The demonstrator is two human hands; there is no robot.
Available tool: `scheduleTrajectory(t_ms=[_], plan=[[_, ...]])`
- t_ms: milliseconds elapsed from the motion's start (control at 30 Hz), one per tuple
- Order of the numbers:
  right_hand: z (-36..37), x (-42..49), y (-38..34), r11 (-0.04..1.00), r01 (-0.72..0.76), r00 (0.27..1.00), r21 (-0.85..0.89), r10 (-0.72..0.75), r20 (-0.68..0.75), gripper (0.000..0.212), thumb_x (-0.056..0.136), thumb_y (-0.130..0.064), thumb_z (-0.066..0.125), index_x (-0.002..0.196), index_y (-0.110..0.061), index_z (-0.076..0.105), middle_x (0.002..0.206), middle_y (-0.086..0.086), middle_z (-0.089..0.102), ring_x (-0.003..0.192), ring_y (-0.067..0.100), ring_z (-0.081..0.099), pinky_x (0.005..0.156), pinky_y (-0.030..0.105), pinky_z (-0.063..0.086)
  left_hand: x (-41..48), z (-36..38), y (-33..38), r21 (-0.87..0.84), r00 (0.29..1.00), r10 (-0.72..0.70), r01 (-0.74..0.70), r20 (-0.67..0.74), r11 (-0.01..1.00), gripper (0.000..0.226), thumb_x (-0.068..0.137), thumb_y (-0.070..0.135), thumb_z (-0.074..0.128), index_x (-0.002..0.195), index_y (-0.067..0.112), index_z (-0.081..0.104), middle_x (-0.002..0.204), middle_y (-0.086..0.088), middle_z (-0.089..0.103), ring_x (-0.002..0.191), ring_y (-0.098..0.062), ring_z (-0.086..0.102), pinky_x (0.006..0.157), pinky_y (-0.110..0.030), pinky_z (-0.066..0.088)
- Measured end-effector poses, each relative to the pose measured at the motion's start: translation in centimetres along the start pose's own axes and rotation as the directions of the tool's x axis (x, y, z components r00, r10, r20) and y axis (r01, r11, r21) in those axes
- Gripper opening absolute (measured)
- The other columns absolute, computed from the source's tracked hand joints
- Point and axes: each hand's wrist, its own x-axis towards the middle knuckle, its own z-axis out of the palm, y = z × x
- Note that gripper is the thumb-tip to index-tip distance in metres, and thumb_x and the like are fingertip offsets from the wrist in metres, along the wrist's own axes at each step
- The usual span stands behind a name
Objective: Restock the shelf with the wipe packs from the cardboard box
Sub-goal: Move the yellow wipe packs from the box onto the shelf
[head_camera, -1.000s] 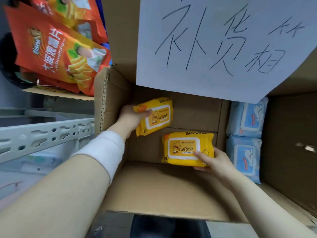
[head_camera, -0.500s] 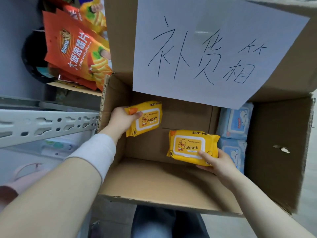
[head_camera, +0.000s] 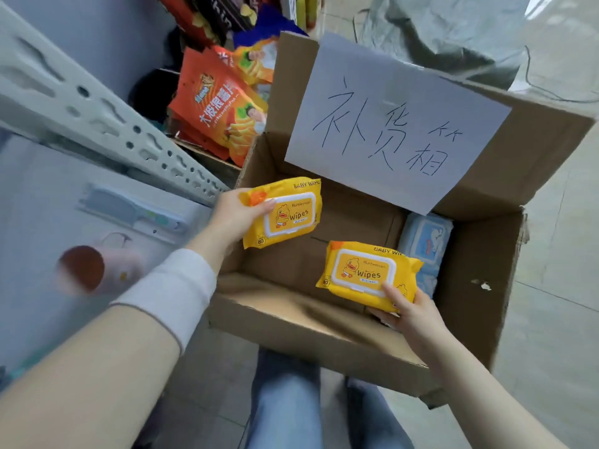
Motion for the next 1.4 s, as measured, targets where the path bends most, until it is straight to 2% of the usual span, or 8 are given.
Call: scheduleTrajectory(t_ms=[133, 300, 467, 667, 900, 1000, 1267, 1400], plan=[[-0.6, -6.2, -0.8, 0.991, 0.115, 0.979, -0.065, -0.102, 0.178, 0.037, 0.073, -0.039, 0.065, 0.106, -0.023, 0.061, 0.108, 0.0, 0.072, 0.098, 0.019, 0.069, 0.085, 0.04, 0.057, -9.9, -5.1, 1.3, -0.137, 0.976, 0.048, -0.078, -0.211, 0.987, 0.023, 0.076, 0.031, 0.074, 0.095, 0.021, 0.065, 0.092, 0.004, 0.068, 0.085, -0.012, 0.065, 0.067, -0.021, 0.052], [0.2, -18.2, -2.7, 0.969, 0.232, 0.894, -0.089, -0.176, 0.411, 0.041, 0.071, -0.036, 0.064, 0.108, -0.021, 0.059, 0.105, -0.001, 0.073, 0.095, 0.017, 0.07, 0.07, 0.031, 0.06, -27.1, -12.0, 2.3, -0.354, 0.905, 0.011, -0.178, -0.426, 0.918, 0.013, 0.08, 0.034, 0.069, 0.083, 0.024, 0.062, 0.096, -0.001, 0.069, 0.094, -0.022, 0.067, 0.087, -0.041, 0.053], [5.2, -30.8, -5.5, 0.914, 0.361, 0.763, -0.184, -0.176, 0.622, 0.048, 0.067, -0.035, 0.067, 0.11, -0.017, 0.058, 0.103, 0.001, 0.074, 0.096, 0.022, 0.07, 0.072, 0.035, 0.06, -42.8, -20.5, 2.6, -0.371, 0.79, 0.034, -0.325, -0.612, 0.87, 0.009, 0.082, 0.029, 0.068, 0.078, 0.022, 0.063, 0.081, 0.005, 0.068, 0.063, -0.005, 0.067, 0.064, -0.029, 0.056], [13.8, -43.2, -3.0, 0.815, 0.551, 0.543, -0.183, -0.183, 0.82, 0.046, 0.066, -0.035, 0.068, 0.107, -0.016, 0.061, 0.105, 0.003, 0.073, 0.096, 0.022, 0.07, 0.073, 0.032, 0.06, -57.9, -31.3, -2.6, -0.336, 0.596, 0.031, -0.494, -0.802, 0.802, 0.004, 0.084, 0.023, 0.065, 0.081, 0.022, 0.065, 0.084, 0.01, 0.068, 0.076, -0.006, 0.066, 0.077, -0.029, 0.053], [26.6, -55.5, 7.3, 0.778, 0.614, 0.302, -0.134, -0.075, 0.95, 0.034, 0.075, -0.022, 0.058, 0.108, -0.013, 0.061, 0.104, 0.005, 0.074, 0.094, 0.022, 0.071, 0.069, 0.028, 0.059, -73.1, -40.9, -17.9, -0.321, 0.401, -0.103, -0.527, -0.91, 0.787, 0.004, 0.085, 0.023, 0.064, 0.082, 0.024, 0.067, 0.083, 0.012, 0.071, 0.072, -0.001, 0.069, 0.063, -0.018, 0.054], [32.0, -58.9, 12.2, 0.786, 0.597, 0.248, -0.158, 0.007, 0.969, 0.036, 0.074, -0.019, 0.057, 0.108, -0.008, 0.061, 0.103, 0.007, 0.074, 0.093, 0.023, 0.071, 0.069, 0.029, 0.059, -78.0, -44.6, -24.7, -0.345, 0.304, -0.217, -0.477, -0.928, 0.808, 0.007, 0.086, 0.027, 0.063, 0.08, 0.024, 0.065, 0.083, 0.013, 0.068, 0.075, -0.004, 0.066, 0.065, -0.023, 0.051], [45.4, -64.1, 19.8, 0.701, 0.679, 0.164, -0.216, 0.141, 0.976, 0.042, 0.065, -0.028, 0.067, 0.104, -0.014, 0.061, 0.097, 0.001, 0.075, 0.09, 0.018, 0.072, 0.065, 0.022, 0.057, -81.7, -53.1, -35.9, -0.453, 0.279, -0.365, -0.404, -0.888, 0.795, 0.008, 0.089, 0.031, 0.057, 0.087, 0.025, 0.062, 0.09, 0.006, 0.067, 0.082, -0.01, 0.064, 0.071, -0.027, 0.048], [52.3, -65.6, 22.9, 0.679, 0.71, 0.11, -0.19, 0.159, 0.981, 0.041, 0.075, -0.019, 0.061, 0.115, -0.013, 0.056, 0.107, 0.004, 0.073, 0.095, 0.021, 0.07, 0.071, 0.032, 0.06, -82.1, -55.7, -39.9, -0.48, 0.224, -0.424, -0.429, -0.877, 0.765, 0.011, 0.091, 0.029, 0.056, 0.095, 0.021, 0.063, 0.097, -0.001, 0.067, 0.083, -0.015, 0.064, 0.074, -0.031, 0.052]])
